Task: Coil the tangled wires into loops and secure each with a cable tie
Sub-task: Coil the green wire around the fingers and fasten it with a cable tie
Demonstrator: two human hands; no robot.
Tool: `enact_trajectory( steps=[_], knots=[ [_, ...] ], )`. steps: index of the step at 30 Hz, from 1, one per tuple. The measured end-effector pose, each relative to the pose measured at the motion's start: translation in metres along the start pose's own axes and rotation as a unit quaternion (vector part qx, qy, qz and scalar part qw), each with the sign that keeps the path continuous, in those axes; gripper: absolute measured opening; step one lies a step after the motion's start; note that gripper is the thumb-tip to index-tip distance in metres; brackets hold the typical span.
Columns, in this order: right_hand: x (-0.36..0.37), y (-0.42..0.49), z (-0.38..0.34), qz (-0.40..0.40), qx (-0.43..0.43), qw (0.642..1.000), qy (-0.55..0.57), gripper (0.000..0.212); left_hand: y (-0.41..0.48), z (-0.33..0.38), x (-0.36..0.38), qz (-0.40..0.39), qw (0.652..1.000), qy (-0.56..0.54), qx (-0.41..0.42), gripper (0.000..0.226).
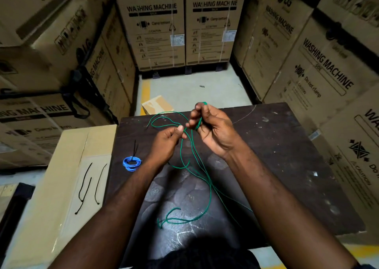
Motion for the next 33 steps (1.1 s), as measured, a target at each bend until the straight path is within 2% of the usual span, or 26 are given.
enact_trajectory(
  steps=[7,11,13,15,20,24,25,28,29,33],
  knots=[
    [-0.009,0.01,0.002,0.019,-0.027,0.999,-0.003,0.024,-0.012,-0.011,0.001,0.027,0.999,0.003,-0.037,0.034],
    [-0.012,0.021,0.002,0.044,-0.066,0.997,0.002,0.021,-0.017,-0.013,0.004,0.018,0.999,0.021,-0.023,0.034],
    [-0.019,0.028,-0.001,0.076,-0.101,0.992,-0.019,0.02,-0.02,-0.013,0.005,0.021,0.999,0.033,-0.011,0.034],
    [-0.026,0.034,0.001,0.115,-0.125,0.981,-0.09,0.018,-0.024,-0.01,0.007,0.026,0.997,0.067,0.015,0.033],
    [-0.048,0.044,0.012,0.189,-0.162,0.924,-0.291,0.021,-0.037,0.002,0.015,0.019,0.985,0.15,0.088,0.029],
    [-0.068,0.037,0.01,0.168,-0.165,0.873,-0.428,0.02,-0.045,0.009,0.008,0.016,0.979,0.167,0.119,0.028],
    [-0.072,0.033,0.011,0.144,-0.167,0.847,-0.483,0.02,-0.047,0.012,0.006,0.014,0.978,0.169,0.122,0.028],
    [-0.079,0.023,0.019,0.044,-0.19,0.74,-0.643,0.021,-0.046,0.026,0.003,0.014,0.976,0.175,0.125,0.027],
    [-0.079,0.021,0.019,0.028,-0.191,0.728,-0.658,0.02,-0.045,0.031,0.001,0.021,0.975,0.178,0.128,0.027],
    [-0.074,0.013,0.01,-0.02,-0.143,0.741,-0.656,0.019,-0.035,0.041,-0.015,0.072,0.963,0.209,0.151,0.027]
  ],
)
Point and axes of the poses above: each hand's wrist, its own y-axis towards the middle knuckle, its own x-axis out of the palm, z = x × y, the point moved 1 cm from there along y, towards the middle knuckle, and after that the axes turned 2 degrees about y, right-handed, at the moved point
